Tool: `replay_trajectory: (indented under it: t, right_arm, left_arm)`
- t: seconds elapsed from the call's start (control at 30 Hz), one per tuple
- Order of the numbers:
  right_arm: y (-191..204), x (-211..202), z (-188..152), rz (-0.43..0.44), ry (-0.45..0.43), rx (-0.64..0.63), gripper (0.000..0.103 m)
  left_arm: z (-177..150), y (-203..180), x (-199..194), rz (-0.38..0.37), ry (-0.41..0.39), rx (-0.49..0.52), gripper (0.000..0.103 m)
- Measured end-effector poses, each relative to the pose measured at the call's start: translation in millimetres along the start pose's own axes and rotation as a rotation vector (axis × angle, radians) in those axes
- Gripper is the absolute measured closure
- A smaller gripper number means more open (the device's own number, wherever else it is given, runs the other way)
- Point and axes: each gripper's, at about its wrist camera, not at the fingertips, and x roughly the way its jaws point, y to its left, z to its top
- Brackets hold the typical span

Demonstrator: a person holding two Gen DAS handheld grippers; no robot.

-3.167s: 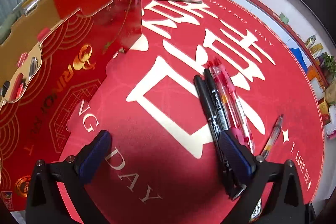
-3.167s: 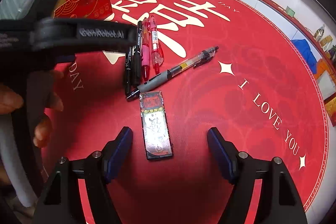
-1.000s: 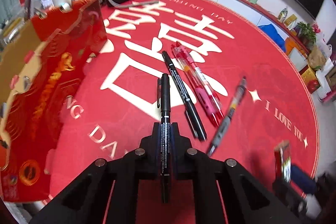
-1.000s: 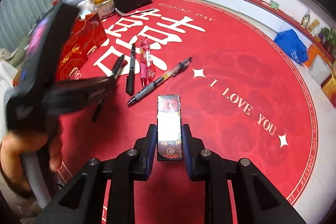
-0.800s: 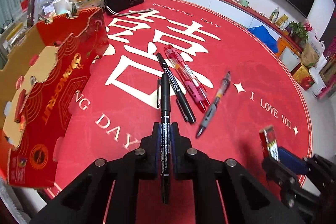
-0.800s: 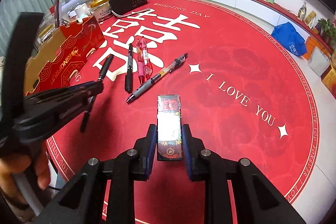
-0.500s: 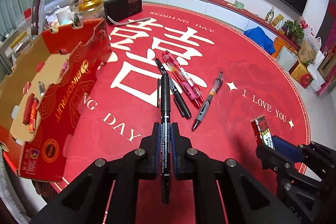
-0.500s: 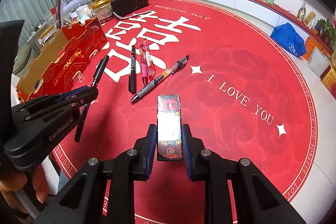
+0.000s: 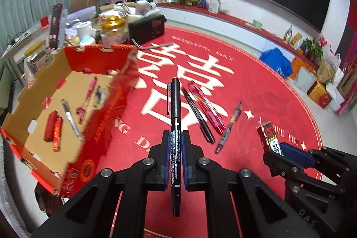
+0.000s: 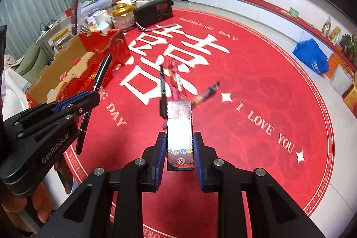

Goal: Organize rigid objects
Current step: 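Carry the black marker and small printed box over the cardboard box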

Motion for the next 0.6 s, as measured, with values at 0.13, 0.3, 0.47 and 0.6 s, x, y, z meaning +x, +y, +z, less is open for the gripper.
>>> replay_trajectory:
  t: [0.13,0.3,0.47,0.6]
  right_arm:
    - [23.9,-5.0,16.5,0.016,-0.032,-0.049,0.078]
    - [54.3,-4.4,33.8,0.048,-0.056,-0.103,0.078]
    - [85.6,-3.7,52.6,0.097,-0.088,-0.143,0.078]
    - [110.0,-3.3,68.8,0.141,-0.109,-0.175,0.078]
  left_arm:
    - [9.3,24.0,-15.6,0.013,-0.047,-0.044,0.094]
    - [17.5,58.6,-32.4,0.066,-0.104,-0.092,0.094]
    - [20.1,97.1,-37.6,0.120,-0.121,-0.155,0.094]
    - [22.8,126.2,-42.1,0.170,-0.134,-0.199,0.094]
